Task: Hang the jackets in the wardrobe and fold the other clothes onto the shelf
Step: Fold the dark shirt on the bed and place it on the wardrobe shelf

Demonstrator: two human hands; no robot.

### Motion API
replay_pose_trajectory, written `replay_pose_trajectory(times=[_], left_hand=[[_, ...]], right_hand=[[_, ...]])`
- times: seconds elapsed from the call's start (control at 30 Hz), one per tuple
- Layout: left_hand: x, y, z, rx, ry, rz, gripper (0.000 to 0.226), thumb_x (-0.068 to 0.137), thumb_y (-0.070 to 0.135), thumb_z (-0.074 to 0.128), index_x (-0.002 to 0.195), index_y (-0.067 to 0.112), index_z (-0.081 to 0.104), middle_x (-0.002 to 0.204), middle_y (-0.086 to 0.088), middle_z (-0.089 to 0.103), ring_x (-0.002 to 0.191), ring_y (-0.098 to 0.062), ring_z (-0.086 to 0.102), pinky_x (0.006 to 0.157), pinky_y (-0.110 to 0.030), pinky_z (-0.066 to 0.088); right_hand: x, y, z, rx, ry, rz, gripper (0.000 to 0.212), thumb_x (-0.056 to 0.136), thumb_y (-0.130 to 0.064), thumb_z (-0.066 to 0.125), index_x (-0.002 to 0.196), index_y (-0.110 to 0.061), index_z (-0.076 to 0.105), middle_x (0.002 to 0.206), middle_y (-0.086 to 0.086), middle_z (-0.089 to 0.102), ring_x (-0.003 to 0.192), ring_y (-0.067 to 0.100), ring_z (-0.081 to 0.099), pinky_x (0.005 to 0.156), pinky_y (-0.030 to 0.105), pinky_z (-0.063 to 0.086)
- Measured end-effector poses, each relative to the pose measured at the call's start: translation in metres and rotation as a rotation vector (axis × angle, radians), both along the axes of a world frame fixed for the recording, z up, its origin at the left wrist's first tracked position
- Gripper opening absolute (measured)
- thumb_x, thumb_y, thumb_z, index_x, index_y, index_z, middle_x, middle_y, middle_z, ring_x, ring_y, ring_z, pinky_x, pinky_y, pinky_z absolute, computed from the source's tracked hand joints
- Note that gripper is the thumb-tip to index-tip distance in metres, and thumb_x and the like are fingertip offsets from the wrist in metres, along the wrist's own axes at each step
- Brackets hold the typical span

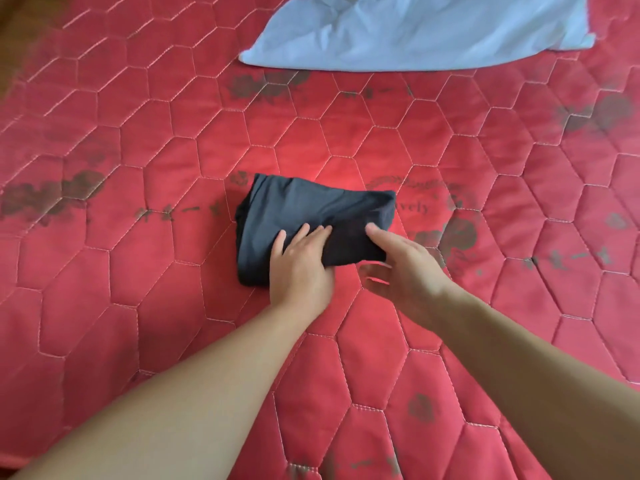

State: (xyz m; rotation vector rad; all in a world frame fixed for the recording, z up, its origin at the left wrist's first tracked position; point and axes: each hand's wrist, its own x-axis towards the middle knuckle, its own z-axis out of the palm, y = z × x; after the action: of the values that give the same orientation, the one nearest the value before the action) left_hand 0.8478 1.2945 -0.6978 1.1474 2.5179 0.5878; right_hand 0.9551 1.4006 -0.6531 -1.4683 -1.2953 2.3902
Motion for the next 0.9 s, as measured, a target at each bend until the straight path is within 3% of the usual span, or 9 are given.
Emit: replay_pose_trajectory(times=[0.1,0.17,0.3,0.43,0.53,0.6,0.73,0.83,0.9], left_hand=[[-0.011,0.004,0.028,0.173,-0.334,0.2,0.041,0.089,0.007,0.052,0.124,0.025,0.065,0.117,0.001,0.069,0.115,-0.021,0.058,0.099,-0.028,0.039],[-0.019,0.007,0.053,0.241,-0.595,0.321,0.03,0.094,0.008,0.052,0.109,0.028,0.069,0.097,0.011,0.069,0.1,-0.013,0.061,0.084,-0.02,0.041],[-0.039,0.008,0.107,0.357,-1.069,0.485,0.017,0.095,0.009,0.055,0.094,0.02,0.068,0.095,0.001,0.071,0.102,-0.022,0.064,0.095,-0.036,0.049],[-0.048,-0.005,0.177,0.27,-1.427,0.442,0.027,0.096,0.028,0.053,0.103,0.013,0.074,0.106,-0.008,0.074,0.096,-0.021,0.071,0.089,-0.035,0.052],[-0.055,-0.02,0.229,0.343,-1.548,0.464,0.034,0.09,0.036,0.055,0.093,0.012,0.08,0.106,-0.009,0.074,0.092,-0.022,0.072,0.087,-0.036,0.051],[-0.061,-0.03,0.263,0.39,-1.558,0.515,0.038,0.088,0.041,0.055,0.092,0.013,0.081,0.107,-0.009,0.074,0.091,-0.023,0.073,0.086,-0.037,0.05],[-0.075,-0.052,0.318,0.429,-1.554,0.653,0.061,0.09,0.062,0.048,0.097,0.01,0.079,0.108,-0.014,0.073,0.093,-0.026,0.072,0.088,-0.038,0.051],[-0.08,-0.07,0.35,0.495,-1.559,0.654,0.063,0.088,0.062,0.05,0.104,0.007,0.077,0.113,-0.017,0.071,0.103,-0.031,0.069,0.094,-0.042,0.049],[-0.082,-0.087,0.371,0.507,-1.546,0.594,0.052,0.088,0.05,0.055,0.107,0.006,0.076,0.115,-0.017,0.07,0.104,-0.031,0.069,0.094,-0.042,0.048]], right_hand=[[0.017,0.012,0.008,-0.055,0.04,0.033,0.044,0.068,-0.057,0.067,0.097,-0.025,0.061,0.086,-0.007,0.064,0.069,0.012,0.061,0.073,0.029,0.045],[0.024,0.016,0.01,0.08,-0.042,0.051,0.051,0.07,-0.052,0.071,0.113,-0.027,0.061,0.103,-0.006,0.067,0.081,0.013,0.064,0.072,0.028,0.046],[0.013,0.018,0.035,0.331,-0.116,0.143,0.091,0.064,-0.053,0.081,0.142,-0.03,0.041,0.133,-0.013,0.049,0.114,0.008,0.056,0.08,0.025,0.046],[-0.003,0.026,0.094,0.182,0.061,0.185,0.063,0.069,-0.049,0.073,0.124,-0.024,0.057,0.112,-0.006,0.071,0.109,0.015,0.066,0.076,0.023,0.052],[-0.005,0.03,0.152,-0.099,0.137,0.261,0.074,0.041,-0.056,0.09,0.1,-0.013,0.077,0.1,0.008,0.075,0.086,0.019,0.073,0.067,0.03,0.058],[-0.012,0.028,0.192,-0.126,0.162,0.32,0.074,0.031,-0.049,0.096,0.091,-0.008,0.079,0.098,0.015,0.075,0.081,0.024,0.074,0.064,0.031,0.059],[-0.044,0.011,0.26,0.066,0.057,0.291,0.041,0.079,-0.031,0.073,0.11,-0.004,0.068,0.098,0.017,0.074,0.081,0.028,0.073,0.073,0.037,0.059],[-0.062,-0.002,0.294,0.145,-0.001,0.247,0.031,0.088,-0.024,0.069,0.111,-0.005,0.068,0.09,0.014,0.076,0.078,0.027,0.074,0.071,0.034,0.058],[-0.073,-0.01,0.319,0.211,-0.02,0.241,0.019,0.09,-0.02,0.068,0.103,-0.006,0.068,0.074,0.008,0.075,0.061,0.021,0.072,0.053,0.023,0.055]])
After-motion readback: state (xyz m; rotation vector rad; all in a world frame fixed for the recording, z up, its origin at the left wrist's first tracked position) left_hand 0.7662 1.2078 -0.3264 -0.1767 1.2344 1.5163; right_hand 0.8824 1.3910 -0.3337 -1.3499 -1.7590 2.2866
